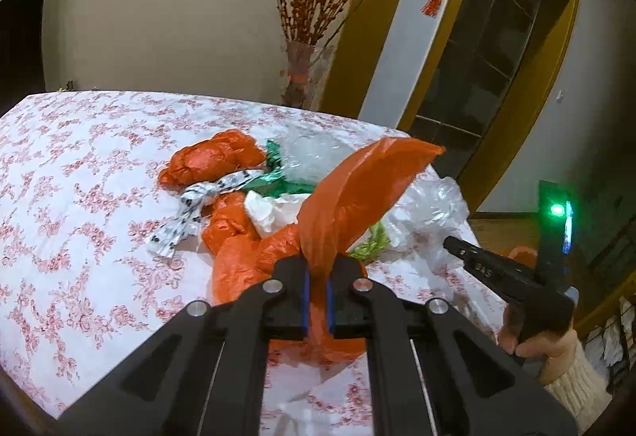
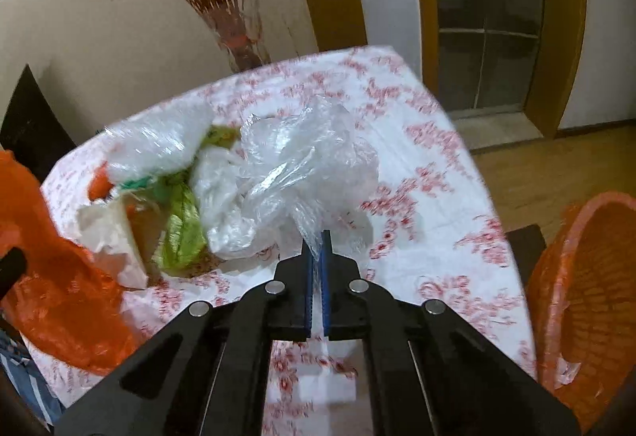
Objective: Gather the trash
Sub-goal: 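Carry both bags over the basket and open both tools to release them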
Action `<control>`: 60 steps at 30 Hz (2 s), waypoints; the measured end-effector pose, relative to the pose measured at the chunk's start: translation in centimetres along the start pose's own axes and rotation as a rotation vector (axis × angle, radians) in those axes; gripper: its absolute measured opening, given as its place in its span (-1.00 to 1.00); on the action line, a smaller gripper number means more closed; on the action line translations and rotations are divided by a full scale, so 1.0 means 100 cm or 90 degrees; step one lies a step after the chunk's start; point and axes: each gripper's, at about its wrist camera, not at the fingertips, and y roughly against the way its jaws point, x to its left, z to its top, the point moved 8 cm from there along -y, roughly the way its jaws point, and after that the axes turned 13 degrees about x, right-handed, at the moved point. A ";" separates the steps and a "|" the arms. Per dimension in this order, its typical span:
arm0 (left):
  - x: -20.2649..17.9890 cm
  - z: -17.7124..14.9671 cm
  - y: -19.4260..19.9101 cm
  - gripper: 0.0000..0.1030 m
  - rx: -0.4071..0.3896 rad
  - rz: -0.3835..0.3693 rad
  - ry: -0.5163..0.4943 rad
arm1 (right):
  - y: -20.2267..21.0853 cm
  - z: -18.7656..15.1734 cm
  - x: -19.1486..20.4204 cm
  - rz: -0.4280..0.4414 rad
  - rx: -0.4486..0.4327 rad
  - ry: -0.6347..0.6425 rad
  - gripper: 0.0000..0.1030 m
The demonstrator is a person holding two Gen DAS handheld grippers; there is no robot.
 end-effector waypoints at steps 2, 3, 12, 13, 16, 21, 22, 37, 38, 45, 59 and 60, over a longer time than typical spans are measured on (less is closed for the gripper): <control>-0.006 0.001 0.001 -0.86 -0.002 -0.006 -0.005 | 0.014 0.000 -0.004 0.004 -0.018 -0.002 -0.95; -0.011 0.002 0.002 -0.86 -0.003 -0.010 -0.009 | 0.021 0.000 -0.007 0.006 -0.027 -0.003 -0.95; -0.064 0.008 -0.001 -0.86 0.000 -0.049 -0.052 | 0.074 -0.010 -0.049 -0.005 -0.080 -0.044 -0.95; -0.071 0.008 -0.002 -0.86 0.001 -0.054 -0.058 | 0.078 -0.011 -0.054 -0.009 -0.085 -0.049 -0.95; -0.096 0.008 -0.009 -0.86 0.008 -0.076 -0.075 | 0.097 -0.018 -0.075 -0.024 -0.103 -0.071 -0.95; -0.146 0.004 -0.024 -0.86 0.028 -0.122 -0.109 | 0.119 -0.031 -0.107 -0.058 -0.128 -0.108 -0.95; -0.156 0.003 -0.026 -0.86 0.031 -0.132 -0.115 | 0.123 -0.033 -0.112 -0.064 -0.132 -0.114 -0.95; -0.291 -0.024 -0.061 -0.86 0.088 -0.257 -0.212 | 0.167 -0.083 -0.191 -0.166 -0.171 -0.229 -0.95; -0.298 -0.026 -0.063 -0.86 0.092 -0.263 -0.218 | 0.167 -0.086 -0.195 -0.168 -0.172 -0.236 -0.95; -0.329 -0.037 -0.078 -0.86 0.115 -0.290 -0.244 | 0.167 -0.100 -0.214 -0.177 -0.172 -0.270 -0.95; -0.374 -0.063 -0.103 -0.86 0.153 -0.303 -0.285 | 0.169 -0.111 -0.246 -0.189 -0.175 -0.318 -0.95; -0.375 -0.063 -0.105 -0.86 0.156 -0.302 -0.287 | 0.168 -0.112 -0.248 -0.189 -0.174 -0.321 -0.95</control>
